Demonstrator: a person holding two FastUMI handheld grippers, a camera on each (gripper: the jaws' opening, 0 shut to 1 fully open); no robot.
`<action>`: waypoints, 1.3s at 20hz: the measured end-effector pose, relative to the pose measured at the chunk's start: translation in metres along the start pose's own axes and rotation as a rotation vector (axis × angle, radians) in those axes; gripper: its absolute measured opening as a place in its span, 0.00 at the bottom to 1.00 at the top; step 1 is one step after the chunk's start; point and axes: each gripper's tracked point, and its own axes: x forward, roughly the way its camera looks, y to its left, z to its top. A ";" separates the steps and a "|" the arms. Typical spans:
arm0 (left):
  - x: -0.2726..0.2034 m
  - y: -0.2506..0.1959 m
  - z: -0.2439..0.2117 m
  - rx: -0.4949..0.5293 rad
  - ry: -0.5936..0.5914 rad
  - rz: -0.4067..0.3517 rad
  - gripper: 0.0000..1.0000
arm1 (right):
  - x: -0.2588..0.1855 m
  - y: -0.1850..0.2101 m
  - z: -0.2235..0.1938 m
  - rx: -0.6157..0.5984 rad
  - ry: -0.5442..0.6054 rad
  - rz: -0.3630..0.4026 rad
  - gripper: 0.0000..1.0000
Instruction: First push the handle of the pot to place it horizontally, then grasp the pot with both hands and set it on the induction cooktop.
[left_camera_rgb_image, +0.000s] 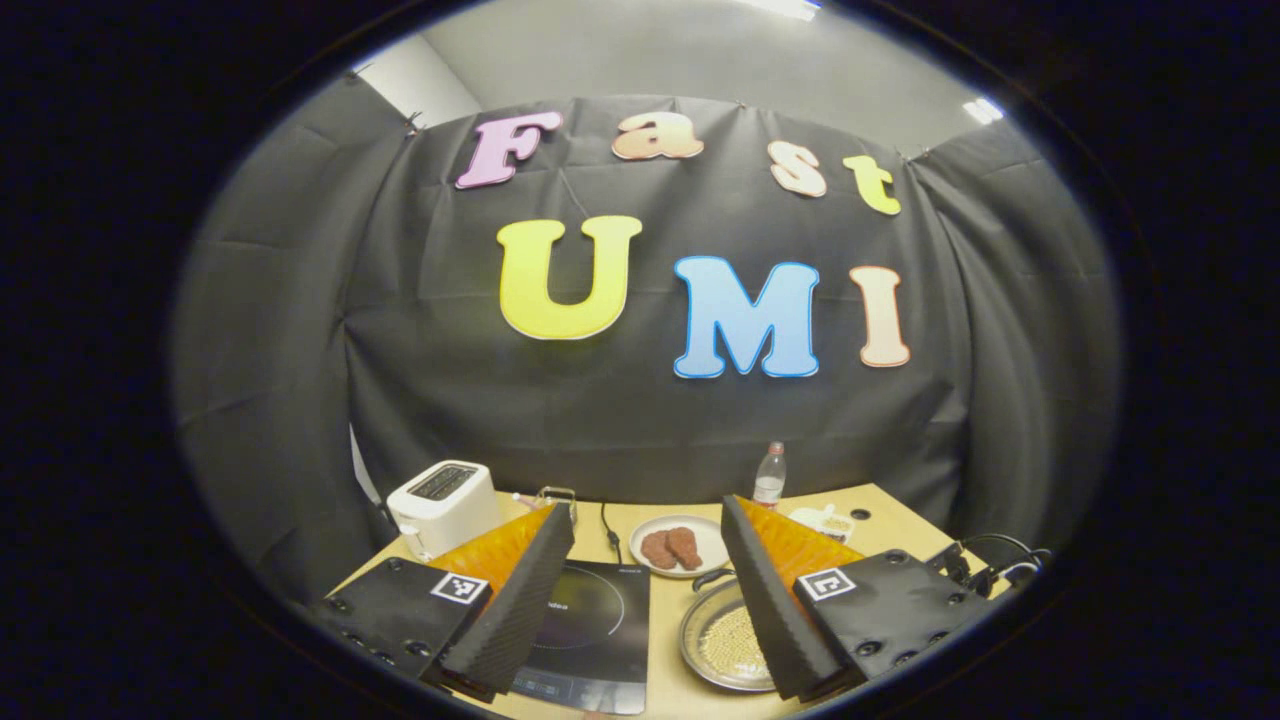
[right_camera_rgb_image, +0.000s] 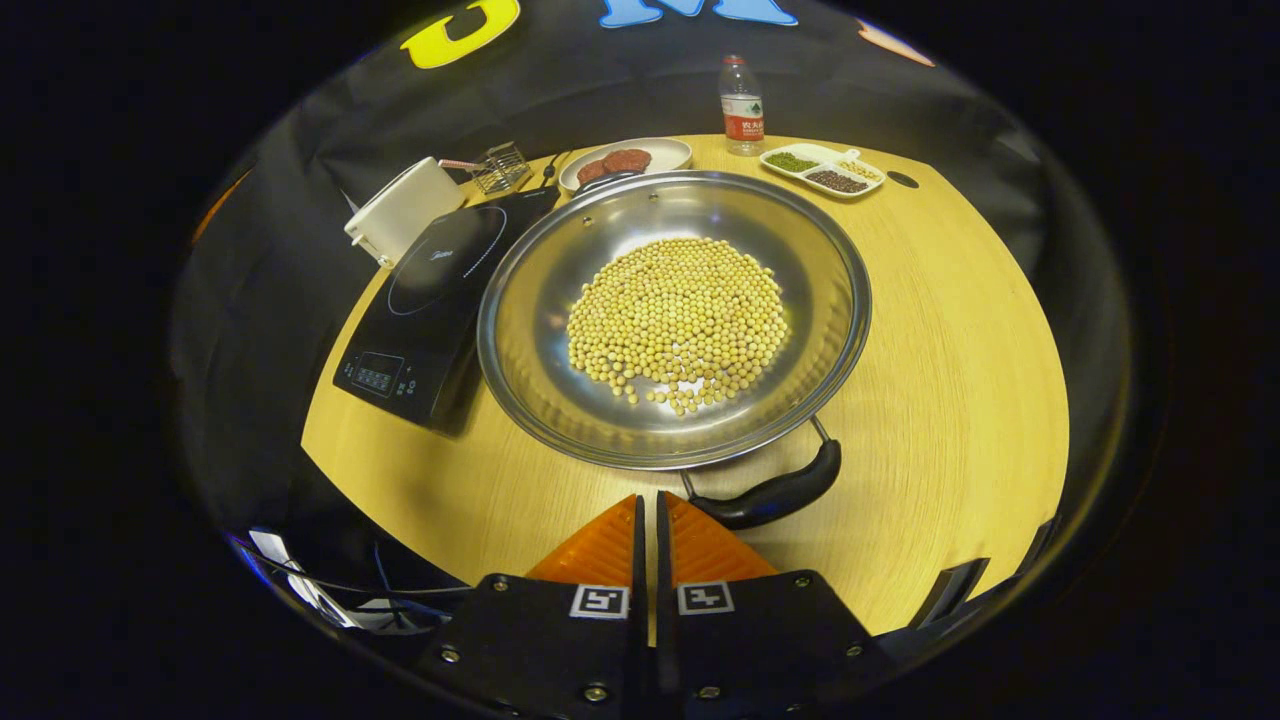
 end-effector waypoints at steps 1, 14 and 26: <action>0.001 0.001 -0.003 -0.004 0.005 0.001 0.95 | 0.001 0.000 0.001 0.003 -0.002 0.004 0.04; 0.024 -0.022 -0.010 0.022 0.036 -0.038 0.95 | 0.004 -0.058 0.011 0.052 -0.004 -0.110 0.01; 0.043 -0.064 -0.023 0.095 0.071 -0.125 0.97 | 0.010 -0.127 0.032 0.081 -0.014 -0.208 0.01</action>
